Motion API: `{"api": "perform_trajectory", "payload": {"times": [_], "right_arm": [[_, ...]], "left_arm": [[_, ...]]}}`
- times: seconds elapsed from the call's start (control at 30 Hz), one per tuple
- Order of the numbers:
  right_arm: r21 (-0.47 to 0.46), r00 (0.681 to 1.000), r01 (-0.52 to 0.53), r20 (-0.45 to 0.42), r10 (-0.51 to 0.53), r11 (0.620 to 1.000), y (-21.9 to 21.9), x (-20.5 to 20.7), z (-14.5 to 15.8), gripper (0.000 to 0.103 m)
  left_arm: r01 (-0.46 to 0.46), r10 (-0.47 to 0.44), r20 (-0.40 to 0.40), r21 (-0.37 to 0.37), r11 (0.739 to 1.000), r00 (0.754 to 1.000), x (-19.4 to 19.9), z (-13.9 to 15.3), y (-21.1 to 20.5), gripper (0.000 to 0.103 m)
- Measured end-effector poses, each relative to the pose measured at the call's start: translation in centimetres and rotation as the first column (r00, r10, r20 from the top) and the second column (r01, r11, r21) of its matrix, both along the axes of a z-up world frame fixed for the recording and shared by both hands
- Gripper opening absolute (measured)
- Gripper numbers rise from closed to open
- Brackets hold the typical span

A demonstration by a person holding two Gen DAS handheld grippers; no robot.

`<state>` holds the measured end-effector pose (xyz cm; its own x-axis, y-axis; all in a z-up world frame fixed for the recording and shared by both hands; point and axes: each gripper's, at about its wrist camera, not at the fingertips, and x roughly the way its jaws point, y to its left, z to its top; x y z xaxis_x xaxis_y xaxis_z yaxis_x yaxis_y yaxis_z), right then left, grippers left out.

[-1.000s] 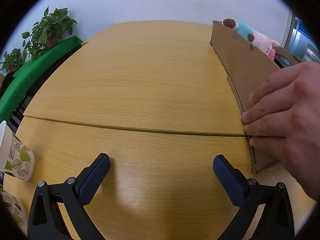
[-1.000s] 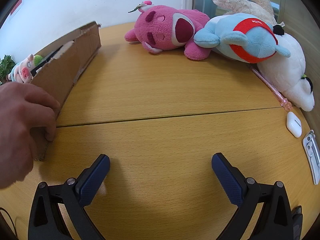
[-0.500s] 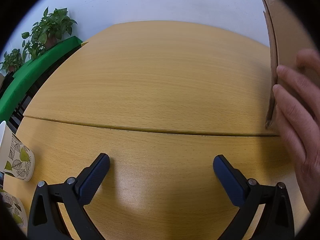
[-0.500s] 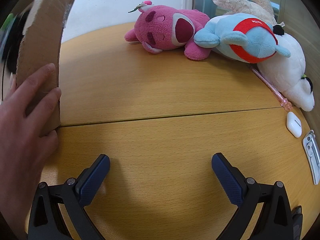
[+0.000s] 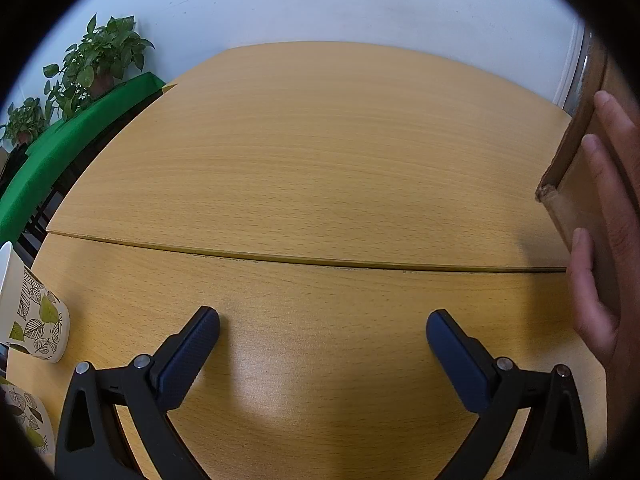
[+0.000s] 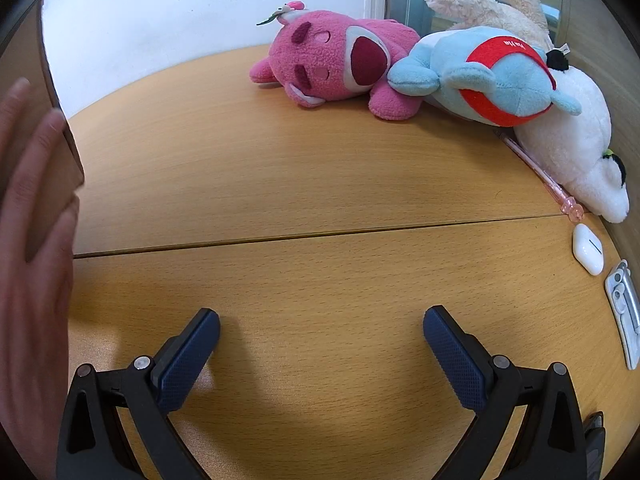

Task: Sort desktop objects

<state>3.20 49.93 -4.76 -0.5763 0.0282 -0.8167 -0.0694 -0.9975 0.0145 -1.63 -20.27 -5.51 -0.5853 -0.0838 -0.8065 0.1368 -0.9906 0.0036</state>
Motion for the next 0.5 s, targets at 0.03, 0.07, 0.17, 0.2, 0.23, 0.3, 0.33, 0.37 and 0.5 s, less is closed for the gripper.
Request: {"api": "perform_trajectory", "payload": {"times": [0.03,0.07,0.17,0.2,0.23,0.3,0.33,0.37,0.5], "right_arm": [[0.0,1.0,0.0,0.0,0.0,1.0,-0.02,-0.03,0.02,0.103],[0.0,1.0,0.0,0.0,0.0,1.0,-0.02,-0.06,0.02,0.103],[0.0,1.0,0.0,0.0,0.0,1.0,-0.01,-0.05,-0.02,0.103],[0.0,1.0,0.0,0.0,0.0,1.0,-0.02,-0.07,-0.01,0.103],[0.0,1.0,0.0,0.0,0.0,1.0,-0.03,-0.07,-0.01,0.103],[0.0,1.0,0.0,-0.001,0.0,1.0,-0.01,-0.02,-0.04,0.103],[0.0,1.0,0.0,0.0,0.0,1.0,-0.01,-0.02,-0.04,0.103],[0.0,1.0,-0.001,0.0,0.001,1.0,-0.01,-0.04,-0.03,0.103],[-0.001,1.0,0.001,-0.001,-0.001,1.0,-0.05,-0.06,-0.05,0.103]], "left_arm": [[0.0,0.0,0.0,0.0,1.0,1.0,0.01,0.0,0.02,0.103],[0.0,0.0,0.0,0.001,1.0,1.0,0.01,0.02,0.0,0.103],[0.001,-0.001,0.0,0.001,1.0,1.0,0.02,0.03,0.0,0.103],[0.001,-0.001,0.0,0.001,1.0,1.0,0.02,0.02,0.0,0.103],[0.001,-0.001,0.0,0.001,1.0,1.0,0.01,0.03,-0.01,0.103],[0.001,-0.001,0.0,0.001,1.0,1.0,0.01,0.02,0.0,0.103],[0.001,-0.001,0.001,0.001,1.0,1.0,0.0,0.04,-0.01,0.103],[0.001,-0.001,0.0,0.001,1.0,1.0,0.03,0.01,0.03,0.103],[0.001,-0.001,0.001,0.002,1.0,1.0,-0.03,0.15,-0.08,0.103]]}}
